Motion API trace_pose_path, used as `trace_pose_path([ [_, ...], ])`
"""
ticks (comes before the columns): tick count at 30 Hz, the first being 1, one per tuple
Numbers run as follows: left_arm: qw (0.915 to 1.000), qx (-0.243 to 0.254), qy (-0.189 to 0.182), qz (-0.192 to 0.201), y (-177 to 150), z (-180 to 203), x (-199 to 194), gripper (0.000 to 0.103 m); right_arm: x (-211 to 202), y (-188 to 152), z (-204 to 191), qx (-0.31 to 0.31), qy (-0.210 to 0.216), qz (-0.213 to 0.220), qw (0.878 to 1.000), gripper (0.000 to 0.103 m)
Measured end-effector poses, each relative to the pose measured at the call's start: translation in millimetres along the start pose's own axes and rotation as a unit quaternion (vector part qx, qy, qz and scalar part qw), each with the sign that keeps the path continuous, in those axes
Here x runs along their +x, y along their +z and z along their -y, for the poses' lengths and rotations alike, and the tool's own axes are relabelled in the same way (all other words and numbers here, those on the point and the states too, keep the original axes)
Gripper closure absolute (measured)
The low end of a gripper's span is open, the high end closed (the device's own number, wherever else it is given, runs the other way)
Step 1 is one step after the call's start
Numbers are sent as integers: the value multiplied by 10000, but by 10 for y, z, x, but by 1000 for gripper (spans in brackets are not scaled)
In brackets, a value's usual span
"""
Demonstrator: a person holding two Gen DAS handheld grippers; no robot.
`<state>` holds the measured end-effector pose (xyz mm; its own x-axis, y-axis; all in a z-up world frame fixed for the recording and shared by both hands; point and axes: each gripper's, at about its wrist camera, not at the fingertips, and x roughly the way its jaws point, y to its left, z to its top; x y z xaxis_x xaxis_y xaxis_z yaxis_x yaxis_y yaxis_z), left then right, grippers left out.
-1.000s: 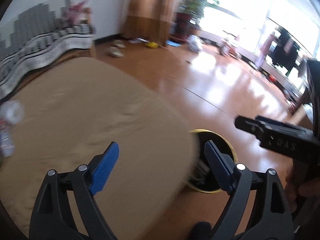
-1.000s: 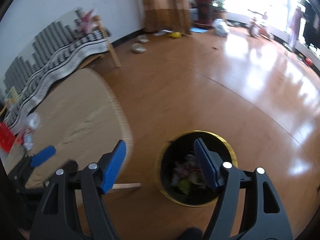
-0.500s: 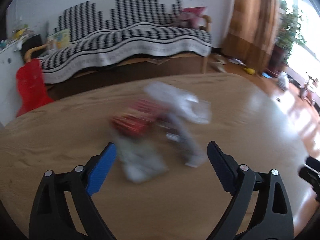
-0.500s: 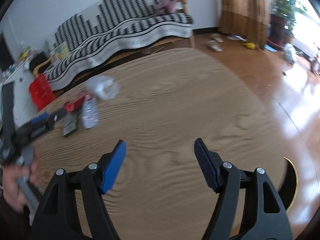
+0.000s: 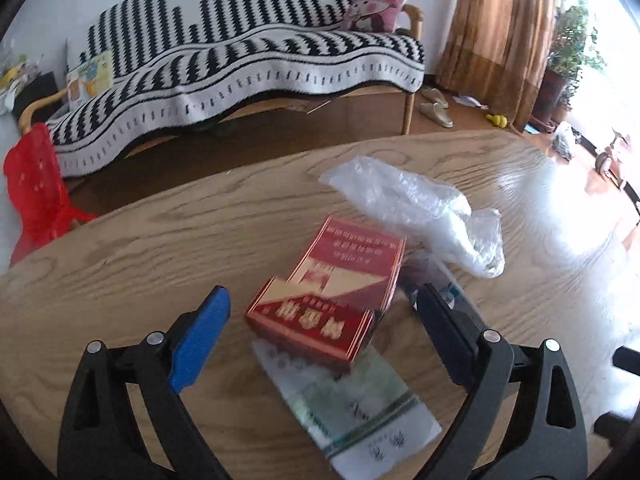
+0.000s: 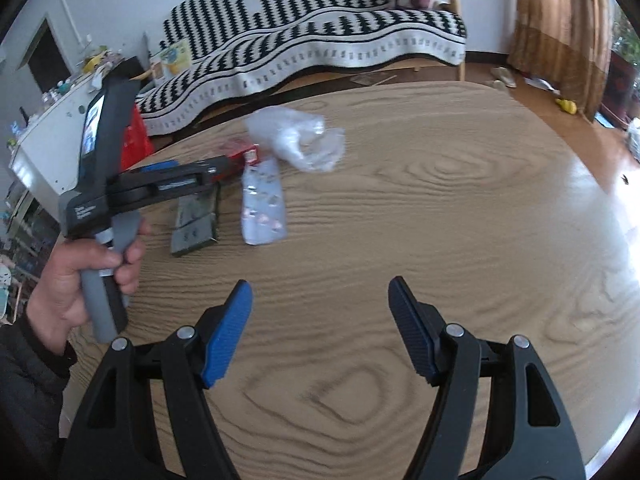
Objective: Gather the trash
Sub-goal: 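Grasp the red cigarette box with the left tool while the right grasps the silver pill blister pack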
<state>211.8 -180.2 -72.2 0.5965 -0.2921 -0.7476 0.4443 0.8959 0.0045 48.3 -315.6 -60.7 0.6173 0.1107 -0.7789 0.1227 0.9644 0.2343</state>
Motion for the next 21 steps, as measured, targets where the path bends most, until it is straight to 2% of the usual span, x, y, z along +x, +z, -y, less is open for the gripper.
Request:
trace_pose_path([
  [2,10000,49,-69,32,36,-5,27,23,101,59,-75,-19,70,-33,10000,35],
  [3,9999,66,-89,23,47,-12,36,40,144,84,-103,-24,84,-46,10000,35],
  [6,9997,-38,-223,40,25,-95,-21,49,302,163,-233,-113,110,-101,9998,35],
  [7,9997,-69,-233,50,11,-133,-49,76,360,186,-277,-146,110,-114,9998,35],
  [8,9997,-99,-244,26,-5,-158,-81,94,400,204,-289,-162,124,-130,9997,35],
  [10,9995,-243,-194,37,-39,-258,-196,94,501,246,-345,-169,162,-171,9996,35],
  [12,9987,-405,-317,4,-113,-353,-293,95,623,301,-411,-177,138,-202,9995,35],
  [14,9990,-361,-257,-47,-190,-399,-349,96,725,355,-466,-240,70,-212,9995,35],
  [17,9997,-220,46,5,-266,-480,-406,93,858,431,-505,-336,-63,-228,9992,34],
  [18,9997,-233,78,23,-258,-505,-405,82,891,448,-504,-361,-78,-218,9991,35],
  [19,9996,-277,67,87,-251,-549,-418,48,906,465,-511,-391,-110,-213,9989,37],
  [21,9988,-394,82,296,-223,-593,-446,8,915,473,-505,-470,-158,-204,9986,54],
])
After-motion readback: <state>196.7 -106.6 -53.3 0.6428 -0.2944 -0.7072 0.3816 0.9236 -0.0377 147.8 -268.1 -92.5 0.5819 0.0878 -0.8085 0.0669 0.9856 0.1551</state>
